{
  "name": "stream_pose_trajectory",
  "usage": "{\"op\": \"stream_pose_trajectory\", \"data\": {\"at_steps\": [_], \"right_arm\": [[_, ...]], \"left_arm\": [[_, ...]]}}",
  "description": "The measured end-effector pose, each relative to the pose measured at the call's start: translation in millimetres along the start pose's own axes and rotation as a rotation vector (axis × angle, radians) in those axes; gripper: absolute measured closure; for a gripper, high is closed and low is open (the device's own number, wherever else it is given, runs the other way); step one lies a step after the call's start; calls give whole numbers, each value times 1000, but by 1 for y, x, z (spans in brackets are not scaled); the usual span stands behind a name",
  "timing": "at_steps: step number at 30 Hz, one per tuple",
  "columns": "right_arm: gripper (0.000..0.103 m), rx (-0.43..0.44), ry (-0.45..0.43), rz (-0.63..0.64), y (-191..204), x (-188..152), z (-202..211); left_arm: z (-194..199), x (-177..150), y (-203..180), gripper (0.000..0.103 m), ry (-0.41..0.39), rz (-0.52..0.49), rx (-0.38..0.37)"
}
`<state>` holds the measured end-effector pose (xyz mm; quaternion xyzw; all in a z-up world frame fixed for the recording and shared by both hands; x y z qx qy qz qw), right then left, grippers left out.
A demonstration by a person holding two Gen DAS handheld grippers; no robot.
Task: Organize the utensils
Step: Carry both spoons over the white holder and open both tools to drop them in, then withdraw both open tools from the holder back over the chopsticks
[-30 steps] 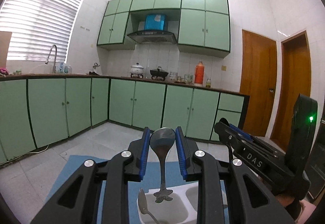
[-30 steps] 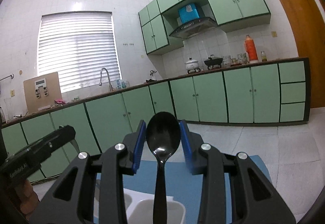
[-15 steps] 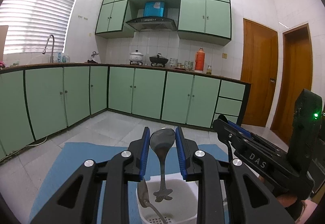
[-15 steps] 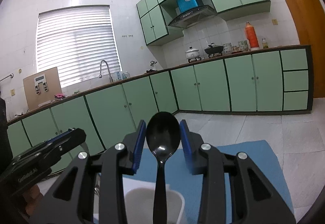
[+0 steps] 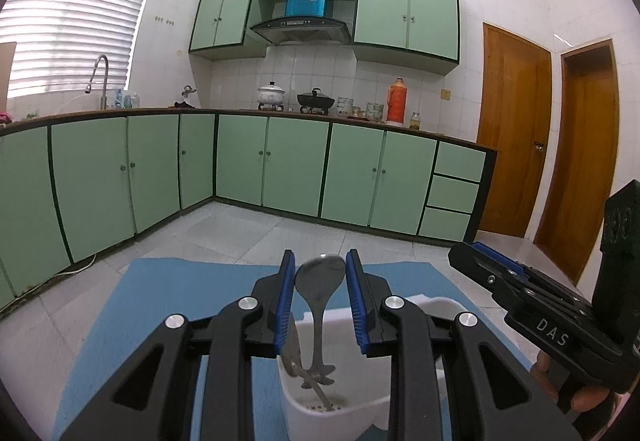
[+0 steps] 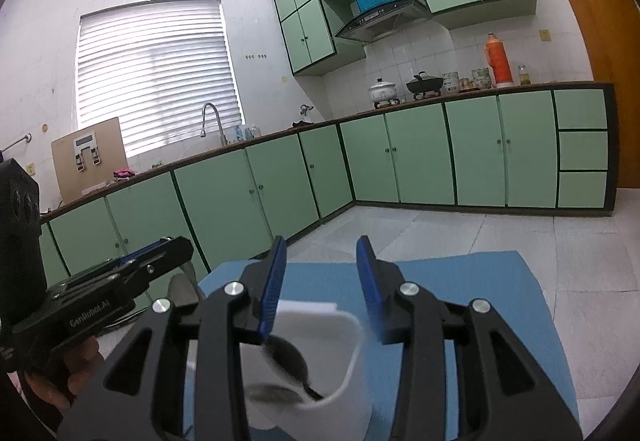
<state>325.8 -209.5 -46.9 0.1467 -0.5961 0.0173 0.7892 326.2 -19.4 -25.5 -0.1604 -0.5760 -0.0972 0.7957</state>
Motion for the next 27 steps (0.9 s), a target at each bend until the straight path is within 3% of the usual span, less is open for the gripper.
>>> {"op": "stream_pose_trajectory", "data": {"at_steps": [5, 11, 18, 20, 27], "right_arm": [[63, -7, 17, -2, 4, -5, 7], [58, -20, 19, -1, 10, -12, 21], [45, -35, 5, 8, 18, -19, 49], [41, -43, 4, 9, 19, -22, 59], [27, -82, 10, 24, 20, -41, 100]], "left_arm": [[12, -5, -3, 62, -14, 0, 12], [22, -9, -6, 53, -23, 6, 21], [46, -16, -9, 42, -48, 2, 43], [57, -19, -10, 31, -54, -4, 53], [100, -39, -10, 15, -48, -16, 68]]}}
Point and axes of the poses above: each gripper's, at about its wrist camera, not at the fingertips, and z roughly against the way its jaws point, y to its left, x to its top, the point moved 2 cm from there along -z, roughly the way its jaws point, and after that the axes turned 7 degrees about -x, right-handed, at the moved point
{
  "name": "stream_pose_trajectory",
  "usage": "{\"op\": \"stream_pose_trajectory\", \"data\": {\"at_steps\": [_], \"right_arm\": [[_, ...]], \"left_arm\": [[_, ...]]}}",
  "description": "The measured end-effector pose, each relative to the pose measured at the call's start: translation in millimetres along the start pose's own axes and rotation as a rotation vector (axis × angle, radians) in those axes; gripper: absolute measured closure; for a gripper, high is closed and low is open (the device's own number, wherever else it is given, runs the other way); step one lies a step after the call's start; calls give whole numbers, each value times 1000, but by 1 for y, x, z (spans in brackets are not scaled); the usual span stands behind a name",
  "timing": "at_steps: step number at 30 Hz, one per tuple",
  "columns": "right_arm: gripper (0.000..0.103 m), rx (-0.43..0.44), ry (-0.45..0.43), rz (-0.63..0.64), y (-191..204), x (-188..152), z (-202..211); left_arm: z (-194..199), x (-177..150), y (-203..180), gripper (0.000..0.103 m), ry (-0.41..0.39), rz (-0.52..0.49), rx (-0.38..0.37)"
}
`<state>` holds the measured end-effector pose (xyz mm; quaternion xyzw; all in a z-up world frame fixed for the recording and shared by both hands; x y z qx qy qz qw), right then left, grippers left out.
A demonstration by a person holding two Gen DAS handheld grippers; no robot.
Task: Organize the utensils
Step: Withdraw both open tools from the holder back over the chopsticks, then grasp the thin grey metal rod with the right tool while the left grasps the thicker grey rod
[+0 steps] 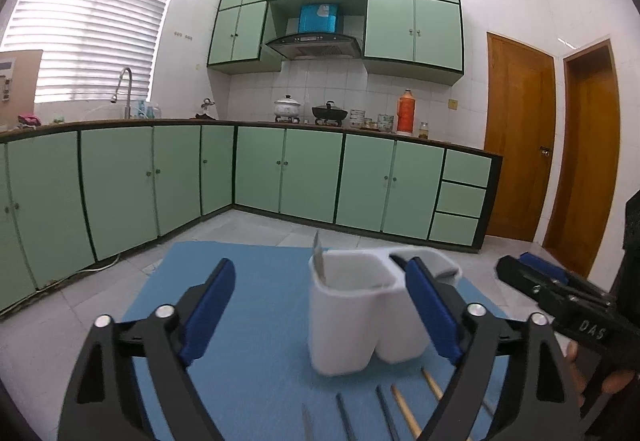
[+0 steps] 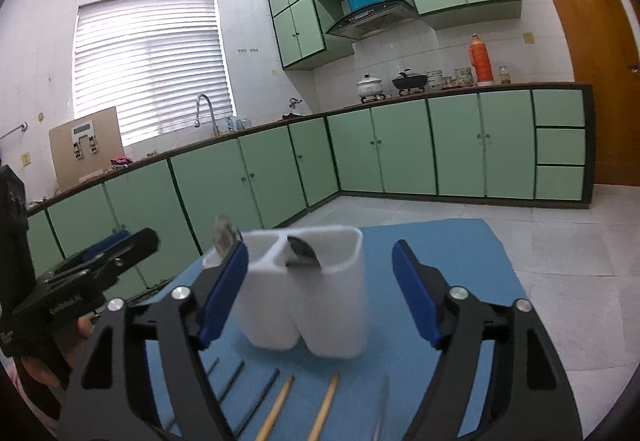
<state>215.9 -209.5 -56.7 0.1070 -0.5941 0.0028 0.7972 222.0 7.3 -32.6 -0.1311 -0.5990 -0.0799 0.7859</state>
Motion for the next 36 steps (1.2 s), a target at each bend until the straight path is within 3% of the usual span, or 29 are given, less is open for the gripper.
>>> {"op": "stream_pose_trajectory", "data": {"at_steps": [9, 19, 27, 36], "right_arm": [[9, -85, 53, -14, -9, -43, 54], [8, -166, 161, 4, -8, -113, 101], [9, -231, 183, 26, -8, -157, 132], [43, -213, 212, 54, 1, -182, 147]], "left_arm": [[49, -46, 2, 7, 81, 26, 18], [94, -102, -7, 7, 170, 6, 64], [126, -134, -17, 7, 190, -27, 127], [147, -145, -19, 7, 202, 0, 137]]}}
Point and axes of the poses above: each gripper's, at about its wrist camera, not at the fingertips, and z roughly against the way its jaws point, y to its left, x to its top, the point moved 2 cm from there along -z, roughly the way its jaws point, and after that the axes turned 7 degrees about -x, right-handed, at the moved point
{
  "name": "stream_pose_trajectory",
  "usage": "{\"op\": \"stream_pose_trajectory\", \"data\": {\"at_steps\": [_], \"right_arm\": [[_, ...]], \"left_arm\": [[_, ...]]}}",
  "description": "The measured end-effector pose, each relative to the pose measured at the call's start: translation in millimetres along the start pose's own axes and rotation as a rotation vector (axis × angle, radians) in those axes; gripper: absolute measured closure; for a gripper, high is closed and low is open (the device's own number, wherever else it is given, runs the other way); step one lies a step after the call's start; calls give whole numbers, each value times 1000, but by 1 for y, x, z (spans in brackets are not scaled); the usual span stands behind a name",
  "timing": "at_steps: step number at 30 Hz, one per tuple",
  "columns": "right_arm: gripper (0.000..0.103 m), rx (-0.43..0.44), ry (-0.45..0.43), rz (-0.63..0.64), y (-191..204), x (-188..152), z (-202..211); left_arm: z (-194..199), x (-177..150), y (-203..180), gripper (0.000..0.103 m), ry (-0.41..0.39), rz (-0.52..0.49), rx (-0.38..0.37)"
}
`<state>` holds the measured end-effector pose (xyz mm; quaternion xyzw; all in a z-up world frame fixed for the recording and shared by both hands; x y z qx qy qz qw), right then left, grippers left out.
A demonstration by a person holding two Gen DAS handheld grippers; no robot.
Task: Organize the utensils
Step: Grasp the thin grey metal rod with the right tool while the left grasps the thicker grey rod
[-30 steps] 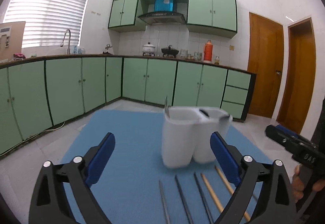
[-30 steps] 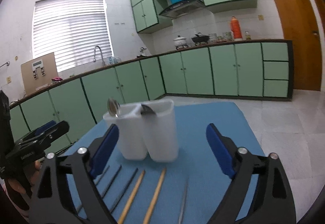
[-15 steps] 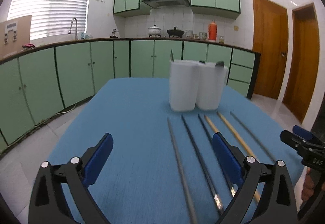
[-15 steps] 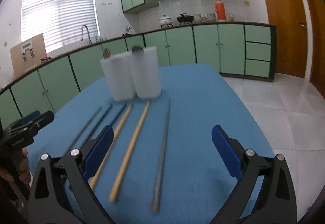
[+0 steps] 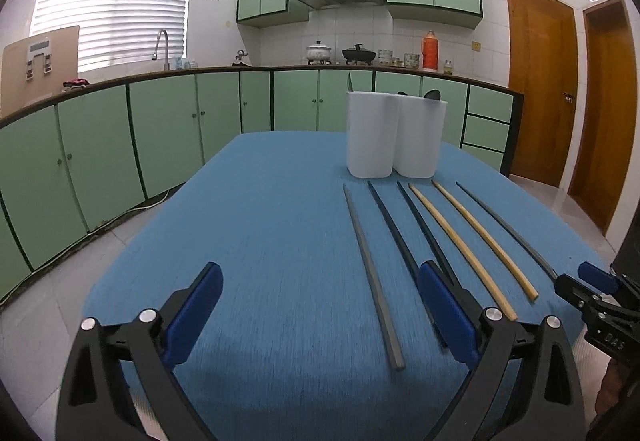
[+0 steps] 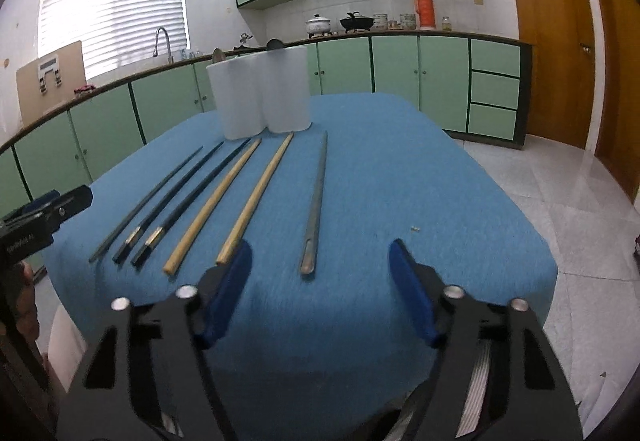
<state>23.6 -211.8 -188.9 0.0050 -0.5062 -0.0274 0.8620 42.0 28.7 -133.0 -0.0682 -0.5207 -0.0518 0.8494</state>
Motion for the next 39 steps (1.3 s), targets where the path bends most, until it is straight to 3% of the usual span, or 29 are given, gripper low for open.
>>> {"op": "stream_pose_trajectory", "data": {"at_steps": [7, 20, 34, 39], "right_arm": [[69, -8, 1, 18, 4, -2, -3], [95, -60, -30, 71, 6, -5, -4], [96, -48, -30, 52, 2, -5, -3], [96, -47, -30, 51, 2, -5, -3]], "left_arm": [[2, -5, 4, 7, 11, 15, 6], [3, -12, 1, 7, 27, 15, -2], [-1, -23, -10, 15, 60, 3, -10], [-4, -26, -12, 24, 79, 3, -14]]}}
Point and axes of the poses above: each gripper's, at about its wrist camera, not at the fingertips, and z roughly against the way its jaws point, y to its left, x to its top, the point moved 2 cm from there along -z, roughly the way its jaws point, and after that the axes turned 7 degrees about -x, right-handed, at the moved point
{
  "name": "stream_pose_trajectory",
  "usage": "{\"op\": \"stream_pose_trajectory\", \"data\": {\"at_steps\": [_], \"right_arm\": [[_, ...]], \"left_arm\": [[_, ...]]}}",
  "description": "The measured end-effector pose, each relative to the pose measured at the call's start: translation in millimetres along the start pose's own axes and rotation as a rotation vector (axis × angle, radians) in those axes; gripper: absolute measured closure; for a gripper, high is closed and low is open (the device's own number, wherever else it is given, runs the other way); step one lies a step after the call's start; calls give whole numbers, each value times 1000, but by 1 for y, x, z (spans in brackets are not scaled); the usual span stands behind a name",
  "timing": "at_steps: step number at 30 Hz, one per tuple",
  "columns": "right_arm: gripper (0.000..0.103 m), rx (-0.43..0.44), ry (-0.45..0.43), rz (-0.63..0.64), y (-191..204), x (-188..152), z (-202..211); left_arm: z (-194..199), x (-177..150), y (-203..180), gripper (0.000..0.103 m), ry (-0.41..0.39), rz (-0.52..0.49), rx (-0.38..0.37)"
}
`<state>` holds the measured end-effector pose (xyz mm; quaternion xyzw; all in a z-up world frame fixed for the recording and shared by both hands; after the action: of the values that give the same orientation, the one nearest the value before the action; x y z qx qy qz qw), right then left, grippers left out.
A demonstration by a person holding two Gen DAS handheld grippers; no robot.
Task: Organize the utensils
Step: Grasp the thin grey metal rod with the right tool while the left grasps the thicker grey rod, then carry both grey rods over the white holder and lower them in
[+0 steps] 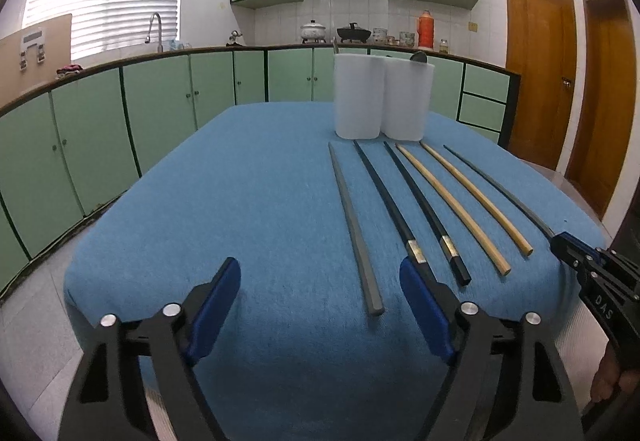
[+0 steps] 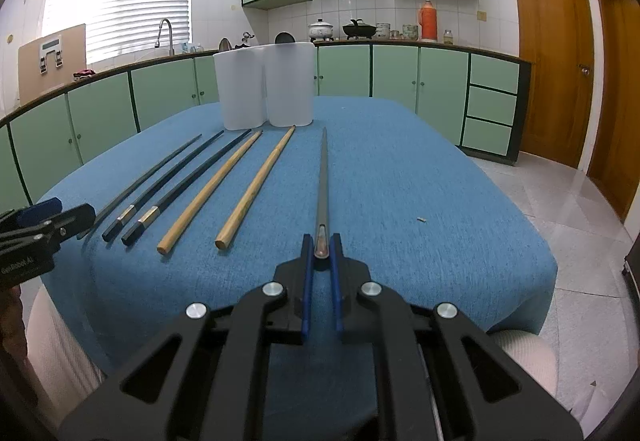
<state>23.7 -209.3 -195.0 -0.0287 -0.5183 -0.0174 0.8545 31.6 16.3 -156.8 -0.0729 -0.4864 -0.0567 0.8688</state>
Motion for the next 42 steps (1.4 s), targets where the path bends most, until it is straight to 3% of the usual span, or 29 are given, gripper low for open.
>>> {"op": "stream_pose_trajectory", "data": {"at_steps": [4, 8, 15, 19, 26, 32, 42], "right_arm": [[96, 0, 0, 0, 0, 0, 0], [95, 2, -1, 0, -1, 1, -1], [95, 8, 2, -4, -2, 0, -2], [95, 11, 3, -8, -3, 0, -2], [95, 16, 5, -11, -6, 0, -2], [95, 20, 9, -16, -7, 0, -3], [96, 25, -18, -26, -16, 17, 9]], "left_arm": [[4, -4, -3, 27, 0, 0, 4], [3, -6, -5, 40, 13, -1, 3], [3, -9, -11, 51, 21, -11, -17], [5, -11, -15, 62, 25, -17, -35], [4, -11, -20, 94, 40, -14, -73], [4, -10, -21, 95, 44, -8, -81], [16, 13, -22, 95, -20, -36, -66]]}}
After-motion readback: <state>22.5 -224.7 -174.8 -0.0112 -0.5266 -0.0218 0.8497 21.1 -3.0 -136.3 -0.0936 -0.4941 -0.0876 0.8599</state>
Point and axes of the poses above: each gripper's, at about its wrist camera, not at the fingertips, and z roughly against the way its jaws point, y to its left, x to its top, the point moved 2 cm from there along -z, roughly the way its jaws point, and after that the axes turned 7 degrees about -x, right-handed, at the moved point
